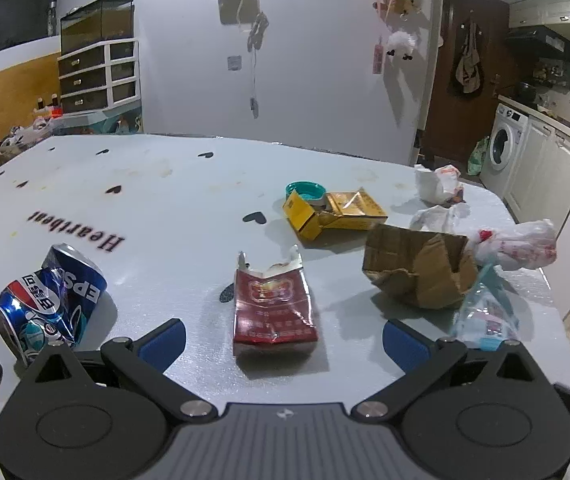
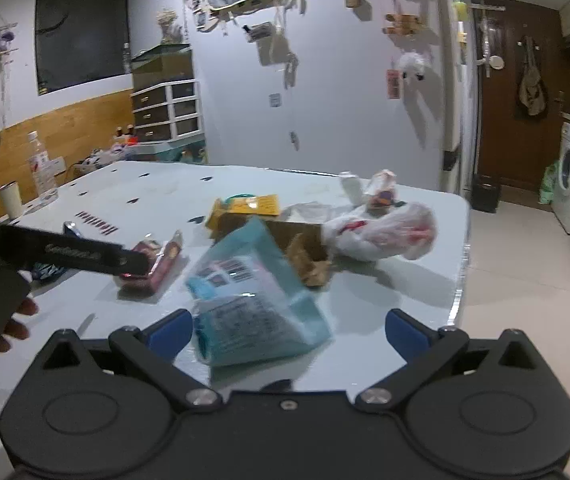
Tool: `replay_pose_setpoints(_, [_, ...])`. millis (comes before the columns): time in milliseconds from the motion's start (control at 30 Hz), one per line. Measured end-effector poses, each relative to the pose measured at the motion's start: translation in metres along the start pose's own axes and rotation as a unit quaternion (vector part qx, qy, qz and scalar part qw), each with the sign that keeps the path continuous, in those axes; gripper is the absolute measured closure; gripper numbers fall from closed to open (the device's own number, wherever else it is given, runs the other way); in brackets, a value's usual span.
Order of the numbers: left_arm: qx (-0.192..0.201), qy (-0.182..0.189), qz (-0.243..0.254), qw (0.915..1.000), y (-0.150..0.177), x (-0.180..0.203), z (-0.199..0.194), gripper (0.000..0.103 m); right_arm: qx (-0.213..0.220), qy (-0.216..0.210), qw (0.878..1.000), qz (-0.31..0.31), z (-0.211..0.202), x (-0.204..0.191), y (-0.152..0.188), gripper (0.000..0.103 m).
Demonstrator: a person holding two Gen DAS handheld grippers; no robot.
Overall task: Collect trash
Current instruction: 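Grasp the teal snack bag with the right tool while the left tool grasps the red cigarette pack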
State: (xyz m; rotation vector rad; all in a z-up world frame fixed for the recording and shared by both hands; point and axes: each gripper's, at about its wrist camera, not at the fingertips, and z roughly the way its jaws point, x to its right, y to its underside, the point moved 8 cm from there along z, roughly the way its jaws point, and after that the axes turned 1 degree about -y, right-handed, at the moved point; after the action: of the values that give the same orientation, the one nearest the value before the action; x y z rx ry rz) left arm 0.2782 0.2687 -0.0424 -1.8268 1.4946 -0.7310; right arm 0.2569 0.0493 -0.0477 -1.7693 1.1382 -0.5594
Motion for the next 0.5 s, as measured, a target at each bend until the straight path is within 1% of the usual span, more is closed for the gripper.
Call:
replay_pose_setpoints(67, [-0.005,0.003,-0.001,1.0000,0.001,0.000,0.004,0.000,-0.005,-0.006,1.000,0.005,0.004,-0.005,0.000,0.000])
replay_pose_setpoints(133, [-0.008,0.005,-0.002,1.0000,0.002,0.001,0.008,0.000,-0.003,-0.012,1.000,0.014,0.009,-0.008,-0.001,0.002])
replay_pose_setpoints(200, [-0.006,0.011,-0.004,0.9999,0.003,0.002,0.011,0.000,-0.004,-0.016,1.000,0.019,0.013,-0.010,-0.003,0.013])
replay_pose_setpoints(267, [-0.003,0.015,-0.011,0.9998,0.002,0.001,0.013,0.000,-0.009,-0.020,1.000,0.017,0.018,-0.013,-0.004,0.018])
replay_pose_setpoints(333, [0.000,0.013,-0.014,0.9998,0.002,0.000,0.016,0.000,-0.013,-0.017,1.000,0.005,0.024,-0.017,-0.004,0.026])
replay_pose_setpoints(400, [0.003,0.010,-0.014,0.9998,0.000,0.000,0.018,0.000,-0.019,-0.010,1.000,-0.006,0.029,-0.018,-0.003,0.039])
replay_pose_setpoints(500, [0.001,0.005,-0.013,0.9999,-0.002,0.000,0.024,0.001,-0.022,-0.011,1.000,-0.001,0.034,-0.016,-0.002,0.049])
